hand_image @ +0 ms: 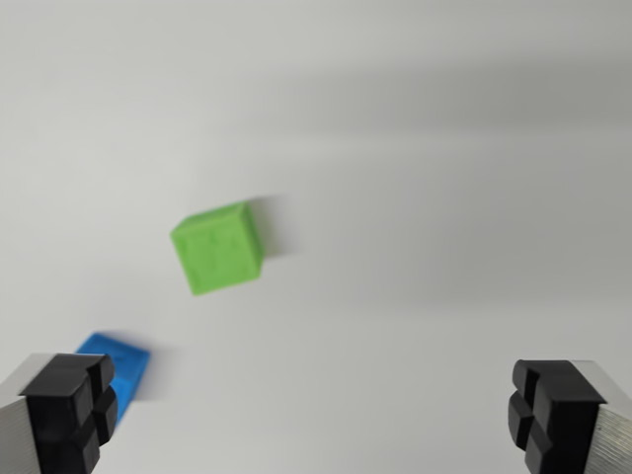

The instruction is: Stack cube

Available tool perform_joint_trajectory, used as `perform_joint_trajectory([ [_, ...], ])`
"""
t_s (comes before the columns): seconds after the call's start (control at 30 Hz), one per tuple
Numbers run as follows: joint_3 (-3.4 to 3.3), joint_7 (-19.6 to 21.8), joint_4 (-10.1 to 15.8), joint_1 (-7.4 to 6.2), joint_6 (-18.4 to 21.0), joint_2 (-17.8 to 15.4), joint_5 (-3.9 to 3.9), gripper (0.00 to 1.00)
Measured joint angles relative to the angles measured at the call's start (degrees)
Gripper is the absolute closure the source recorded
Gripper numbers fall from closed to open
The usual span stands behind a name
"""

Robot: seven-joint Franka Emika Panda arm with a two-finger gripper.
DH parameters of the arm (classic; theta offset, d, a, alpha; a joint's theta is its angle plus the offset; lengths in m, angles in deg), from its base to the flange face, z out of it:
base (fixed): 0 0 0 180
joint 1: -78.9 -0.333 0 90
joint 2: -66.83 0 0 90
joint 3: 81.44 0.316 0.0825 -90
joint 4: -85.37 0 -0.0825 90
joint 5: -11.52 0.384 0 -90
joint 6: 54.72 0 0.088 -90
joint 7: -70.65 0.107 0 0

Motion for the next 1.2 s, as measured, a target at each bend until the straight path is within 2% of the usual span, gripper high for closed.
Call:
perform_joint_trajectory([
  [0.6, 0.49, 4.13, 5.20, -1.13, -3.47, -1.35, 0.00, 0.00],
  [1.2, 1.43, 10.68, 12.37, -2.83, -8.73, -2.68, 0.00, 0.00],
])
